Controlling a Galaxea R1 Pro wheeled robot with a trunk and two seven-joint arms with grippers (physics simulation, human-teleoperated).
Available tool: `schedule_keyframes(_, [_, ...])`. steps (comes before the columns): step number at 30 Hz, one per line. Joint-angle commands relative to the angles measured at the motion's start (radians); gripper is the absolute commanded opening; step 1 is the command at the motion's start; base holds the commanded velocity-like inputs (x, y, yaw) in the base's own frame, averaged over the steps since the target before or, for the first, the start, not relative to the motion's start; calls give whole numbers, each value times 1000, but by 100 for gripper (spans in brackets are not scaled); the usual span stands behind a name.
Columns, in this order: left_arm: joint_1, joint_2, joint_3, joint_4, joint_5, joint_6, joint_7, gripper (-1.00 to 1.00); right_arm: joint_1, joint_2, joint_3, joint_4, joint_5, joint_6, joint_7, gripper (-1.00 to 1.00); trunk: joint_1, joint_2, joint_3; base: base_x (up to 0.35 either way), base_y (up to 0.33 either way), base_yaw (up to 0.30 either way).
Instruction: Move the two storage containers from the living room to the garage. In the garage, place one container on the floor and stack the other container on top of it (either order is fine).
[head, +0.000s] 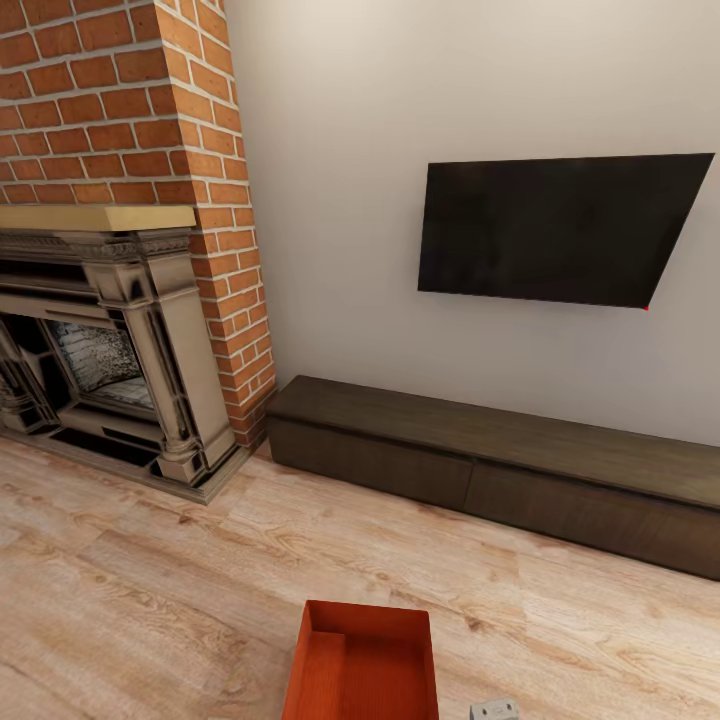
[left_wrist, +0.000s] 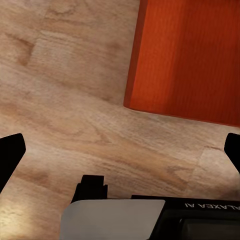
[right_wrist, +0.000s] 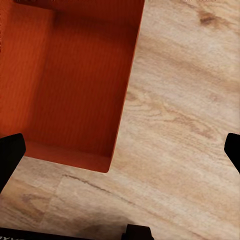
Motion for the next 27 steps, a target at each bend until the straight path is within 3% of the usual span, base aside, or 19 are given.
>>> schedule_keyframes(1, [0, 0, 0, -2, 9, 6, 3, 100, 0, 1, -9, -1, 9, 0, 4, 100, 0, -1, -1, 0, 0, 0])
schedule_keyframes(20, [0, -23, 0, -3, 8, 3, 11, 100, 0, 0, -8, -1, 9, 0, 6, 100, 0, -1, -1, 0, 0, 0])
schedule_keyframes(27, [0, -23, 0, -3, 9, 2, 12, 100, 0, -1, -9, -1, 9, 0, 6, 100, 27, -50, -23, 0, 0, 0])
